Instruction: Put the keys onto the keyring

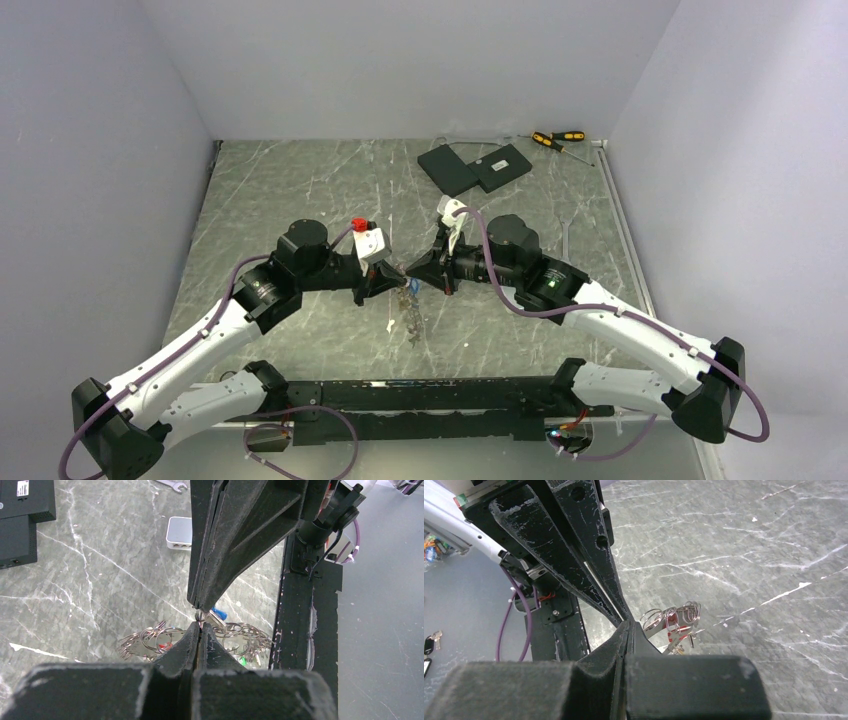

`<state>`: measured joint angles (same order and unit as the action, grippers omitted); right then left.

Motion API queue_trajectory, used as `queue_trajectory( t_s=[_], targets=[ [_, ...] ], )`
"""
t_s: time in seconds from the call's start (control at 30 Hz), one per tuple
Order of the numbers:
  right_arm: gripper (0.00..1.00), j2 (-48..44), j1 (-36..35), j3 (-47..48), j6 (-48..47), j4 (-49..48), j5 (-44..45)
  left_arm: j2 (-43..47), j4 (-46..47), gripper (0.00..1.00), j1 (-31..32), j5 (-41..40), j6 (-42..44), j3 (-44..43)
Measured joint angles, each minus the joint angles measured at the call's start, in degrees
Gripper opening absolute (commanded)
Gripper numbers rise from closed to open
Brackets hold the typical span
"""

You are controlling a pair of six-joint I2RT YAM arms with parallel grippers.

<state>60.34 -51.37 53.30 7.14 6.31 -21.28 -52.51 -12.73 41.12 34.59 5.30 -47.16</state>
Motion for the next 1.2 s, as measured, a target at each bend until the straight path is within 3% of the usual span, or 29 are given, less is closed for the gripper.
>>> queue_trajectory(
  t_s=[1.2],
  targets=[
    [0.00,0.1,0.0,-1.4,1.0,0.1,2.7,0.0,-0.1,0.00,0.0,-0.7,0.0,0.0]
  ],
)
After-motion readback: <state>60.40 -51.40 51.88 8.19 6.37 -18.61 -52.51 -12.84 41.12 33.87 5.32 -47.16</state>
